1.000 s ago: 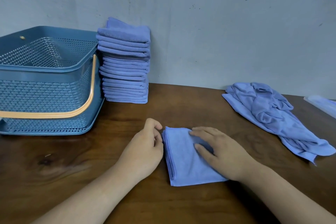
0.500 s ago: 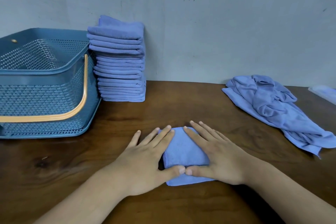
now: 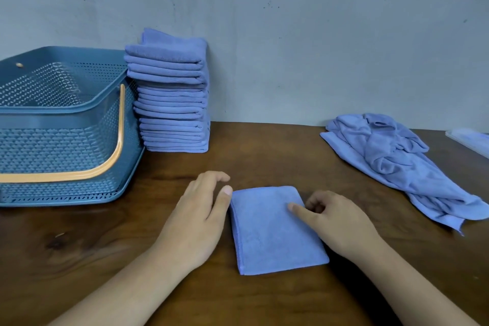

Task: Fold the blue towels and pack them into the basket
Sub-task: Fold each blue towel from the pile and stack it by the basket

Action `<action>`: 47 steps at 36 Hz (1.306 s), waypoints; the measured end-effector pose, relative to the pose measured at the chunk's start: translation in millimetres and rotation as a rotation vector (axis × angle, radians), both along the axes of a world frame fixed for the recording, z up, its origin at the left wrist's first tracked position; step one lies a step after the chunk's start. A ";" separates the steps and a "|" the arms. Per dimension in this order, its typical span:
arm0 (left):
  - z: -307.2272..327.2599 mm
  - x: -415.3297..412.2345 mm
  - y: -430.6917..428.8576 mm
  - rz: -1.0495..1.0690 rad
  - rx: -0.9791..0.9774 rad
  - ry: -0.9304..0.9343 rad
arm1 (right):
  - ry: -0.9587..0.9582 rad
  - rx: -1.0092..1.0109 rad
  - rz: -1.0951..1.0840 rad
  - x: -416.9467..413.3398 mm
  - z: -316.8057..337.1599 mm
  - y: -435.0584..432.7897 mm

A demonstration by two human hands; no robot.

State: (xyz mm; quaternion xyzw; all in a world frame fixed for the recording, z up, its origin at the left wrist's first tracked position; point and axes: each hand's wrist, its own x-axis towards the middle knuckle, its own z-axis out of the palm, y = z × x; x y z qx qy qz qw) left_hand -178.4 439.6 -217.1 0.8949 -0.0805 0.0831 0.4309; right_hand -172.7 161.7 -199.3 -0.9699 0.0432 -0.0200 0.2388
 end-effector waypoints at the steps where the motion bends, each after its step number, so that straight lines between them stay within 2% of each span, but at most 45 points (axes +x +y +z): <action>1: -0.5 0.1 -0.3 0.002 0.011 0.011 | 0.011 0.011 0.001 1.4 0.1 1.0; 4: -1.6 1.7 0.2 0.017 0.023 0.038 | 0.037 0.105 0.021 4.5 -1.2 2.1; 7: -1.1 2.5 -0.1 0.033 0.046 0.060 | 0.052 0.289 0.068 3.8 0.4 3.3; 13: -1.2 2.4 -2.2 0.032 0.000 0.093 | -0.070 0.652 0.151 -4.7 12.8 12.7; 15: -1.3 3.8 -1.9 0.005 -0.118 0.108 | -0.106 0.768 0.179 -9.5 18.4 16.1; 17: -0.1 5.2 -3.6 -0.026 -0.314 0.148 | -0.137 0.856 0.198 -13.8 23.1 18.5; 21: 5.5 3.9 -15.5 -0.155 -0.736 0.327 | -0.271 0.872 0.260 -17.9 29.8 21.3; 24: 6.0 -1.6 -25.3 -0.288 -0.876 0.413 | -0.314 0.863 0.264 -18.3 29.5 24.1; 29: 11.6 -9.7 -31.7 -0.174 -0.876 0.284 | -0.300 0.887 0.249 -17.3 34.7 30.2; 36: 22.6 -14.2 -22.6 -0.064 -0.822 0.006 | -0.183 0.940 0.290 -9.9 58.1 48.7; 43: 37.5 -2.4 8.3 0.148 -0.716 -0.358 | -0.268 0.835 0.461 7.9 104.8 86.8; 47: 40.8 5.1 26.9 0.258 -0.749 -0.455 | -0.339 0.750 0.588 20.6 137.8 111.2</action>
